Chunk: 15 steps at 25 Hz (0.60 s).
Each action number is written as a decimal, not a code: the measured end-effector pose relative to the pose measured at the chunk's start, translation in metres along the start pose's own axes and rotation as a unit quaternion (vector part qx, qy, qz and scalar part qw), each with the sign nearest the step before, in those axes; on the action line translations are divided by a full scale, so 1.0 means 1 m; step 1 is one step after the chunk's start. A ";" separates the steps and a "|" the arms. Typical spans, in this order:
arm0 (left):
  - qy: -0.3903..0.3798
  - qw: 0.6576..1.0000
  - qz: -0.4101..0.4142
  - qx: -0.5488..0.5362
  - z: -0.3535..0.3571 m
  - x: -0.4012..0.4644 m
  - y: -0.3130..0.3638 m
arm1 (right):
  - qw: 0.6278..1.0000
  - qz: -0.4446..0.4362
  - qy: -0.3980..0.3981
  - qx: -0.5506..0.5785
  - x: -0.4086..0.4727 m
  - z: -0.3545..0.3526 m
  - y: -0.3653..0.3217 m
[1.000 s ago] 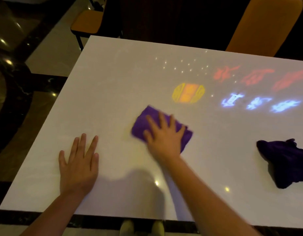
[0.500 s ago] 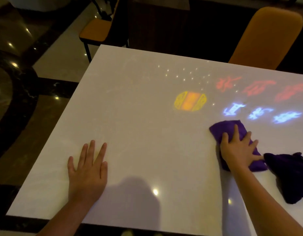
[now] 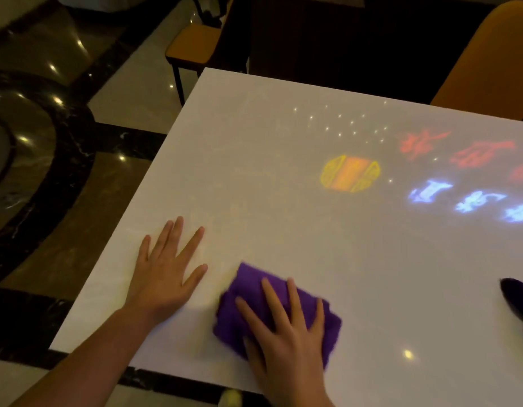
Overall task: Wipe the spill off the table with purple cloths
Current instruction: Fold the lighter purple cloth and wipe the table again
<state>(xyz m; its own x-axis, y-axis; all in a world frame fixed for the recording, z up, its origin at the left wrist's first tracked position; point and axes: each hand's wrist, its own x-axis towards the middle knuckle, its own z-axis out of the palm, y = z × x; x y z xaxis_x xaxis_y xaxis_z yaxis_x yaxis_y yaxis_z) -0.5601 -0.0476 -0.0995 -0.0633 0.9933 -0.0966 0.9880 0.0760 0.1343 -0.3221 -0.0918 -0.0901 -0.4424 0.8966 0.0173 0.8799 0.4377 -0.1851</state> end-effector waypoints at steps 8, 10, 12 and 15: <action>0.044 0.996 -0.070 -0.013 0.000 0.000 0.003 | 0.941 0.335 0.042 0.035 0.158 -0.046 0.155; 0.046 0.996 -0.071 -0.015 0.003 0.000 0.001 | 0.965 0.261 0.020 0.031 0.217 -0.034 0.130; 0.050 0.997 -0.065 -0.012 0.005 0.002 -0.001 | 0.991 0.130 0.010 0.008 0.238 -0.013 0.070; 0.048 0.997 -0.061 0.000 0.006 0.002 -0.001 | 1.000 0.015 0.026 0.007 0.199 0.008 -0.013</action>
<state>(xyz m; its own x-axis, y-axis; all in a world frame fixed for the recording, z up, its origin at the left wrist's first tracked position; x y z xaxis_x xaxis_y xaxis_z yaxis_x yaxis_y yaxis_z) -0.5602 -0.0459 -0.1057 -0.1970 0.9802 -0.0185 0.9718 0.1977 0.1282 -0.4229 0.0806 -0.0917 -0.4055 0.9119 0.0632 0.8900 0.4097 -0.2002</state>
